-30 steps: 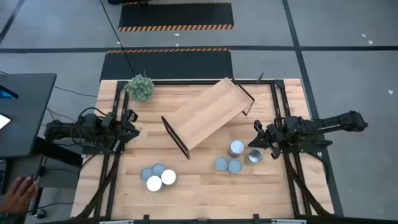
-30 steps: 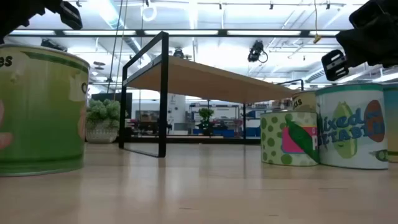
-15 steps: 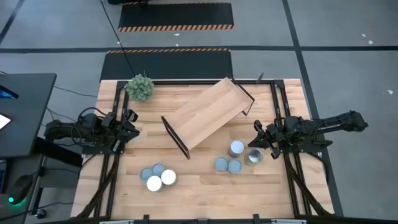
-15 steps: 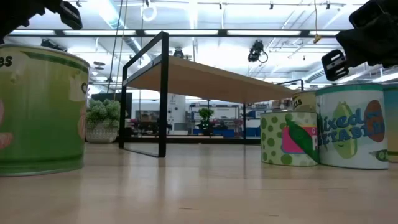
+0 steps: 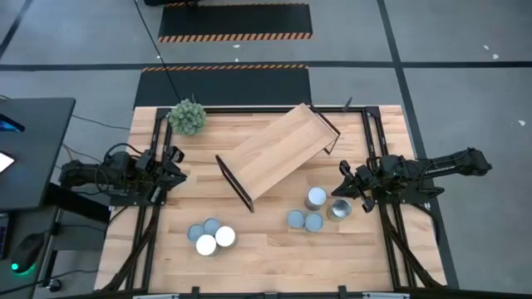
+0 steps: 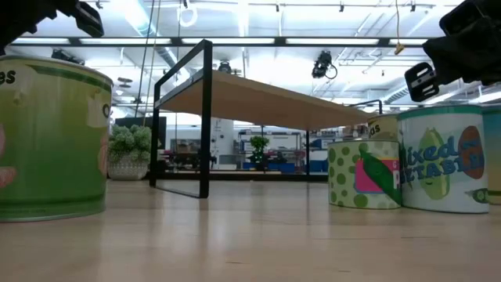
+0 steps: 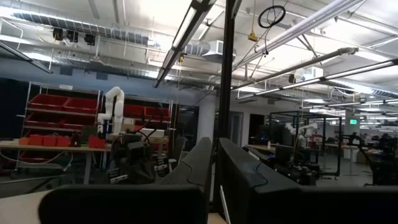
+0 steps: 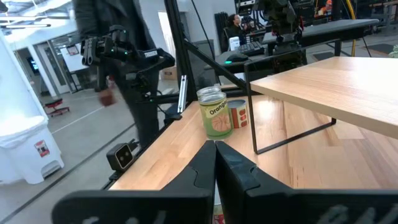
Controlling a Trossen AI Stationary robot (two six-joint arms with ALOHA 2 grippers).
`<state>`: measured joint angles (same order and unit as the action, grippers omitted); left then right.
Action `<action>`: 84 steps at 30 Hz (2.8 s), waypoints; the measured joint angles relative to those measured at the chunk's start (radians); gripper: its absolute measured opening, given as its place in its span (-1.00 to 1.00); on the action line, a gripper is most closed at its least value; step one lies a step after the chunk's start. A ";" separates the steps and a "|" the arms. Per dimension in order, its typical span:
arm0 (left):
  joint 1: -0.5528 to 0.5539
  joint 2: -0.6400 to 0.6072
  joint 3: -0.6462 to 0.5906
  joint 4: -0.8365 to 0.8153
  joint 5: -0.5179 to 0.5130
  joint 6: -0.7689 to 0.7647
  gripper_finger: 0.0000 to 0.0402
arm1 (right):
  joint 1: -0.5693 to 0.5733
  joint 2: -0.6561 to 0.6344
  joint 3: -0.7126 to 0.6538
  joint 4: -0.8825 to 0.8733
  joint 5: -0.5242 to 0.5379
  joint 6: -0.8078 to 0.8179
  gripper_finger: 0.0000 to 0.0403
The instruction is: Pick and place cans onto a shelf
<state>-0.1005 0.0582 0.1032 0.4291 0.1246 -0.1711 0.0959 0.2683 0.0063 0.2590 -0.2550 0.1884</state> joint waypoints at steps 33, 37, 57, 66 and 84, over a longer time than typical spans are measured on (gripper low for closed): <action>-0.004 0.000 0.001 0.129 0.000 -0.412 -0.82 | 0.000 0.000 0.000 0.000 0.000 0.000 -0.92; -0.003 0.000 0.000 0.126 -0.061 -0.477 -0.82 | 0.000 0.000 0.000 0.000 0.000 0.000 -0.92; -0.004 0.000 0.000 0.315 -0.297 -0.776 -0.82 | -0.020 0.000 0.000 -0.019 0.067 -0.264 -0.92; -0.005 0.081 0.024 0.270 -0.495 -0.835 -0.82 | -0.021 0.000 0.000 0.101 0.187 -0.240 -0.92; -0.004 0.482 0.385 0.193 -0.424 -0.530 -0.82 | -0.023 0.000 0.000 0.810 0.508 0.436 -0.92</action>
<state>-0.1049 0.5397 0.4882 0.6218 -0.2994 -0.7009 0.0734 0.2684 0.0067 1.0689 0.2530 0.6245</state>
